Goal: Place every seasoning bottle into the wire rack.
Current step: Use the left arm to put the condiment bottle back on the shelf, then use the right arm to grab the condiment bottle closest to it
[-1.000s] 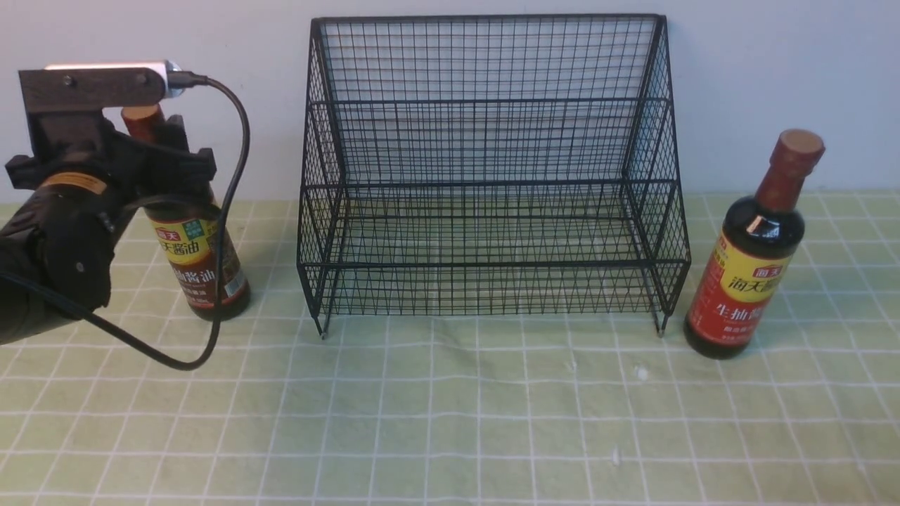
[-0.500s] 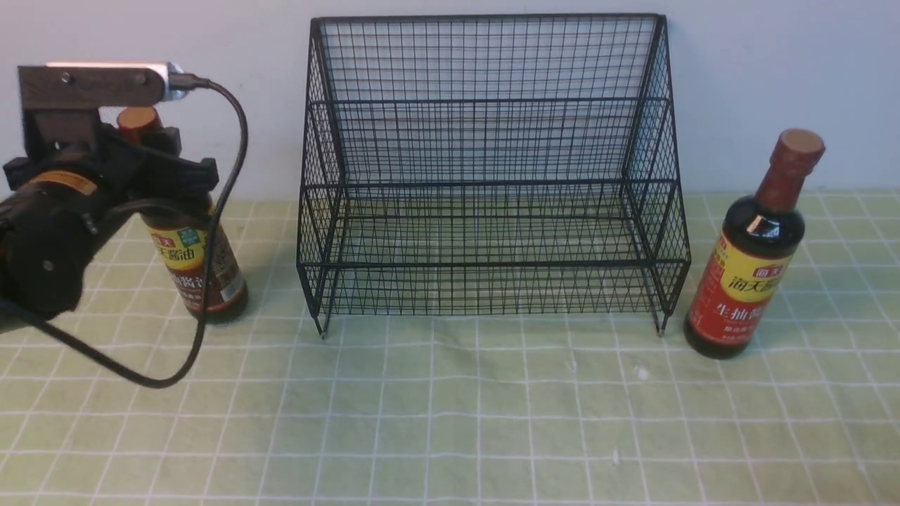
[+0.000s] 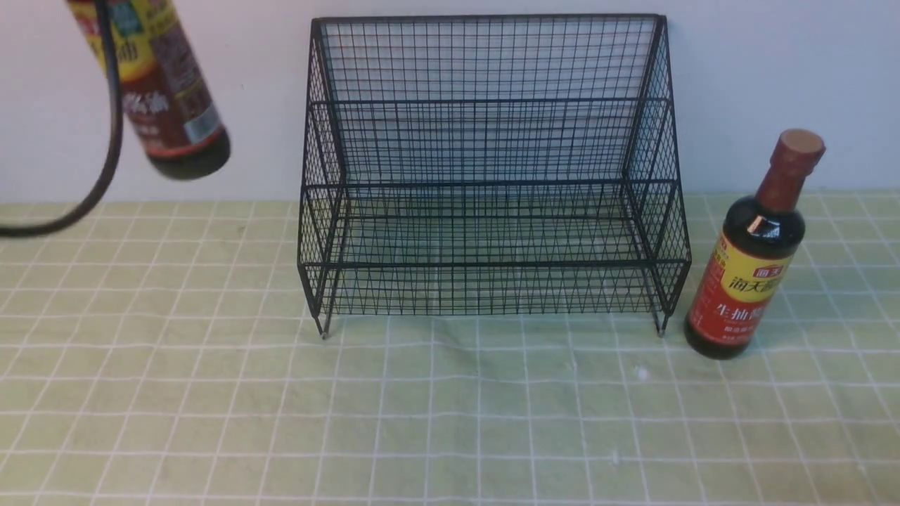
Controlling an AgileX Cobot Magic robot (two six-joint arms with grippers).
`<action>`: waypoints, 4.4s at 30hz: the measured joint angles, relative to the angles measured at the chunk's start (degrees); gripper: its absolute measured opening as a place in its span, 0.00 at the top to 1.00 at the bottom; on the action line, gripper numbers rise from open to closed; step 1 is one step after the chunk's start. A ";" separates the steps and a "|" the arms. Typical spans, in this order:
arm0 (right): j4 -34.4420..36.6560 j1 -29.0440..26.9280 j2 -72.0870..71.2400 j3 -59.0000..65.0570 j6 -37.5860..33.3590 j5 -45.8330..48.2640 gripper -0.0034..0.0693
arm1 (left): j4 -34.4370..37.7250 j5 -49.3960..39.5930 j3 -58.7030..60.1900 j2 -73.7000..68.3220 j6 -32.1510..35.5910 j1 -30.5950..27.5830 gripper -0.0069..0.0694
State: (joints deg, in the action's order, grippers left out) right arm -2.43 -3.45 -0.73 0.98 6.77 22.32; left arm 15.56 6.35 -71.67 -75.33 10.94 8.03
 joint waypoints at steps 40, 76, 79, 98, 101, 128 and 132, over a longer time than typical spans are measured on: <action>0.00 0.00 0.00 0.00 -0.14 0.00 0.97 | -2.94 -17.39 -15.84 -27.60 -1.31 8.82 0.43; 0.00 0.00 0.00 0.00 0.35 0.00 0.97 | -13.77 -45.87 20.08 44.85 -12.95 8.73 0.92; 0.00 0.00 0.00 0.00 0.35 0.00 0.97 | -13.77 -46.62 25.05 53.27 -13.13 8.73 0.92; 0.00 0.00 0.00 0.00 0.49 0.00 0.97 | -14.77 -39.48 44.91 71.76 -10.21 4.75 0.92; 0.00 0.00 0.00 0.00 0.49 0.00 0.97 | -14.32 -35.09 52.58 73.97 -9.39 0.31 0.92; 0.00 0.00 0.00 0.00 0.09 -0.02 0.97 | -13.57 -28.37 73.06 75.99 -9.83 -7.86 0.92; 0.00 0.00 0.00 0.00 0.09 -0.02 0.97 | -13.57 -28.37 73.06 75.99 -9.83 -7.86 0.92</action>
State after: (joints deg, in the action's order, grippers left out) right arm -2.43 -3.45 -0.73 0.98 6.87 22.31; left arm 1.99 -22.02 1.39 0.66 1.11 0.17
